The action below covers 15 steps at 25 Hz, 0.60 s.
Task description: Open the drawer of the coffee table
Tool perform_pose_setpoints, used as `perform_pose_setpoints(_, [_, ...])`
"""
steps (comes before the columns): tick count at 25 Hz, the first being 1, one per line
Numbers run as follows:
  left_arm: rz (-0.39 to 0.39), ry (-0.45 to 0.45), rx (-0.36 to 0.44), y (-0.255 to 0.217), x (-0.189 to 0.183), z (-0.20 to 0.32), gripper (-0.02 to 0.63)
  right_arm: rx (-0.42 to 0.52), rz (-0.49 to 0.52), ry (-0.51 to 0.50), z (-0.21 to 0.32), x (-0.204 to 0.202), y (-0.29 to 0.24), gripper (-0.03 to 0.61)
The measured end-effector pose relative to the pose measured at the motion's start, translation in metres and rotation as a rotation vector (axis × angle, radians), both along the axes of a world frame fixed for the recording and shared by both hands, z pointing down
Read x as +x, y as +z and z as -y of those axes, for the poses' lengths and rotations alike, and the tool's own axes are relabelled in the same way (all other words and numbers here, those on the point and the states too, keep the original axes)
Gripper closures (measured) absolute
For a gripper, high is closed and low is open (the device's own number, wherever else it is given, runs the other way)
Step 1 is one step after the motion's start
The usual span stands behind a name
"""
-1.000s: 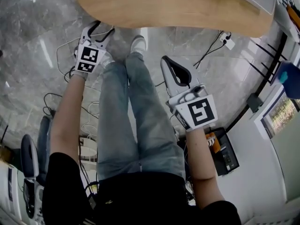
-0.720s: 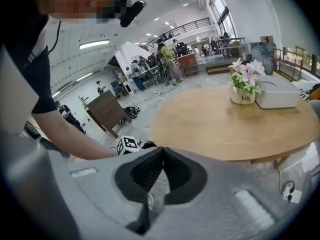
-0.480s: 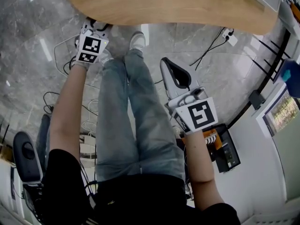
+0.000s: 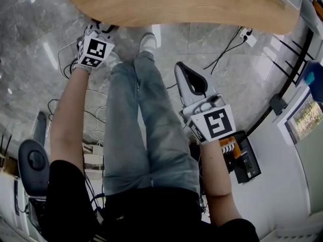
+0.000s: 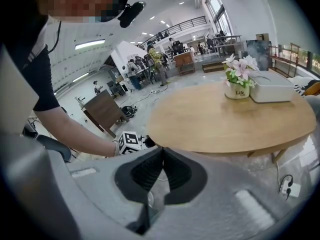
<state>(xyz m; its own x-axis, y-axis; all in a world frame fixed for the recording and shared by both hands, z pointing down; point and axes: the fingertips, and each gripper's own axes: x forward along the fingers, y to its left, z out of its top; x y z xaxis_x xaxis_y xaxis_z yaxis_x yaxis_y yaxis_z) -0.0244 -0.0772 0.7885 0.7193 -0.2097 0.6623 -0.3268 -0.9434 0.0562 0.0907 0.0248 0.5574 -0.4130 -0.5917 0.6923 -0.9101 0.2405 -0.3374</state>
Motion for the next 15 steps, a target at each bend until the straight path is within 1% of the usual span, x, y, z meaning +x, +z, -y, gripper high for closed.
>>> perform_pose_setpoints(4, [0.005,-0.016,-0.003,-0.001,-0.002,-0.004,0.488,-0.003,-0.004,-0.007,-0.002,-0.004,-0.002,0.581])
perform_pose_setpoints(8, [0.02,-0.05,-0.022,0.01,-0.008,-0.007,0.489,-0.004,-0.007,-0.006,-0.003,-0.005,-0.002,0.581])
perform_pose_setpoints(12, [0.025,-0.035,-0.01,0.009,-0.008,-0.008,0.492,-0.005,-0.013,-0.004,-0.007,-0.006,-0.001,0.581])
perform_pose_setpoints(15, [0.036,-0.005,0.01,0.011,-0.009,-0.01,0.494,-0.006,-0.016,0.003,-0.011,-0.005,0.0,0.581])
